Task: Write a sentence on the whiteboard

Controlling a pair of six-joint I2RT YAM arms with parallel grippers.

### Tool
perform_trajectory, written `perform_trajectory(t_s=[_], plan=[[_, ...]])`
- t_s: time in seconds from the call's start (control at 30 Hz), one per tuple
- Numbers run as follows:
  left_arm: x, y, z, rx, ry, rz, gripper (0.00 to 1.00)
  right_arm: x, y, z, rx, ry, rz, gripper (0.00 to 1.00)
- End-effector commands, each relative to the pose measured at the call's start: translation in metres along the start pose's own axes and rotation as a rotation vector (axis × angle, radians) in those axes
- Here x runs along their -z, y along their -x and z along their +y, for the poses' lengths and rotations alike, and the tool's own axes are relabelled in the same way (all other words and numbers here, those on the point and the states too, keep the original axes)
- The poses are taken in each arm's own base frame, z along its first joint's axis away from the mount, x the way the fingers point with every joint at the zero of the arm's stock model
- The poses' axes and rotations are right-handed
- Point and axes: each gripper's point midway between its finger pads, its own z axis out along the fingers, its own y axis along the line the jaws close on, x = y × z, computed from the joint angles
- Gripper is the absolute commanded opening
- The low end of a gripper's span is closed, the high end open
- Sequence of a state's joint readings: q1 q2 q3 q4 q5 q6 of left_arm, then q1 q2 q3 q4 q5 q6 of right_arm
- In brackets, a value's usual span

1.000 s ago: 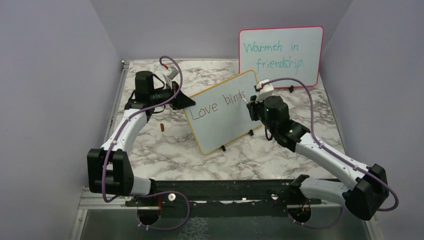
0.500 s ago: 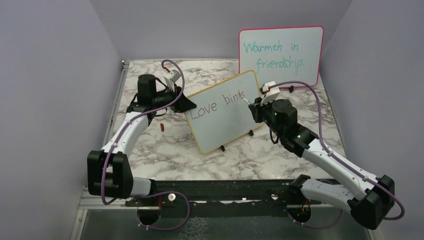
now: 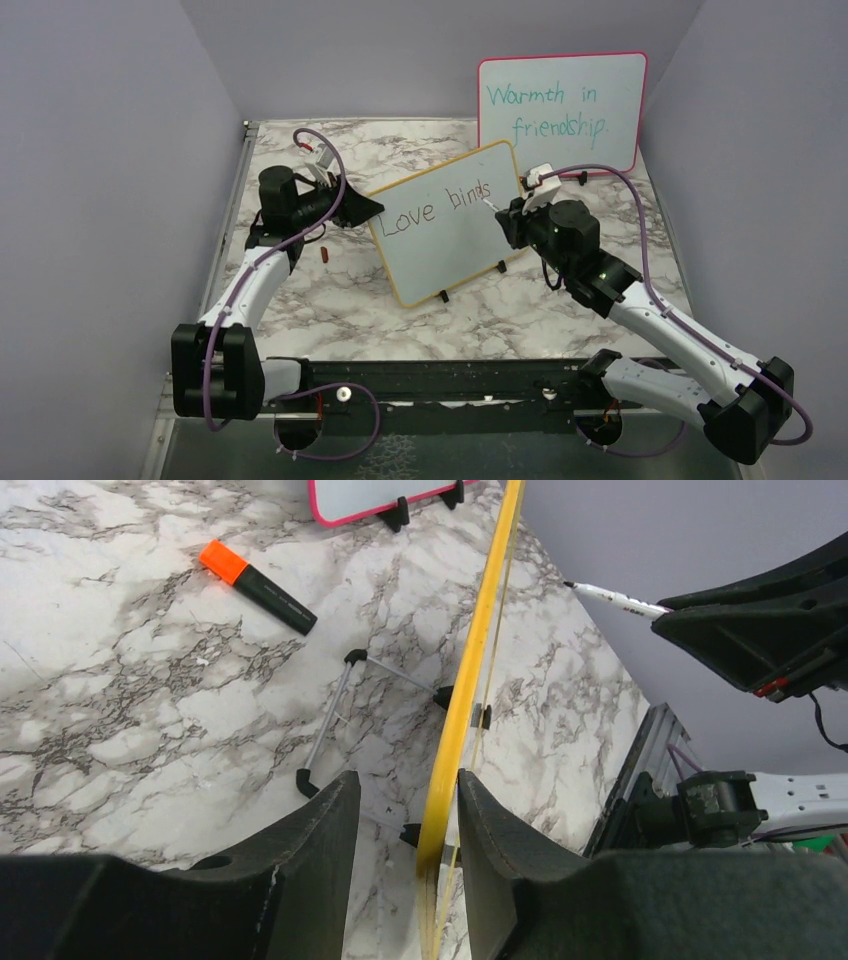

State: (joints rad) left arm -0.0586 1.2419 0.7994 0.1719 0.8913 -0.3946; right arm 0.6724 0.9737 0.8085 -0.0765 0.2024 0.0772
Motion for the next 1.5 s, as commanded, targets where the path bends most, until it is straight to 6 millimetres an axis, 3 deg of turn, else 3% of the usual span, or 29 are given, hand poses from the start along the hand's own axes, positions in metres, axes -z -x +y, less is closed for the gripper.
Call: perform_trajectory(t_s=[0.0, 0.2, 0.57, 0.83, 1.13, 1.47], plan=[[0.001, 0.015, -0.008, -0.002, -0.053, -0.051, 0.41, 0.005, 0.003, 0.006, 0.016, 0.045, -0.001, 0.01], [-0.004, 0.014, -0.007, 0.027, -0.089, -0.028, 0.40, 0.000, 0.001, 0.015, 0.016, 0.084, 0.014, 0.01], [-0.003, -0.004, -0.004, 0.038, -0.104, 0.004, 0.06, 0.000, -0.011, 0.028, 0.038, 0.110, 0.036, 0.01], [-0.001, -0.010, -0.004, 0.019, -0.106, 0.012, 0.00, 0.004, -0.025, 0.045, 0.097, 0.113, 0.035, 0.01], [-0.002, -0.013, 0.008, -0.014, -0.046, 0.049, 0.00, 0.004, -0.034, 0.067, 0.134, 0.133, 0.032, 0.01], [-0.001, -0.013, 0.007, -0.024, -0.050, 0.054, 0.00, 0.002, -0.042, 0.088, 0.169, 0.149, 0.036, 0.01]])
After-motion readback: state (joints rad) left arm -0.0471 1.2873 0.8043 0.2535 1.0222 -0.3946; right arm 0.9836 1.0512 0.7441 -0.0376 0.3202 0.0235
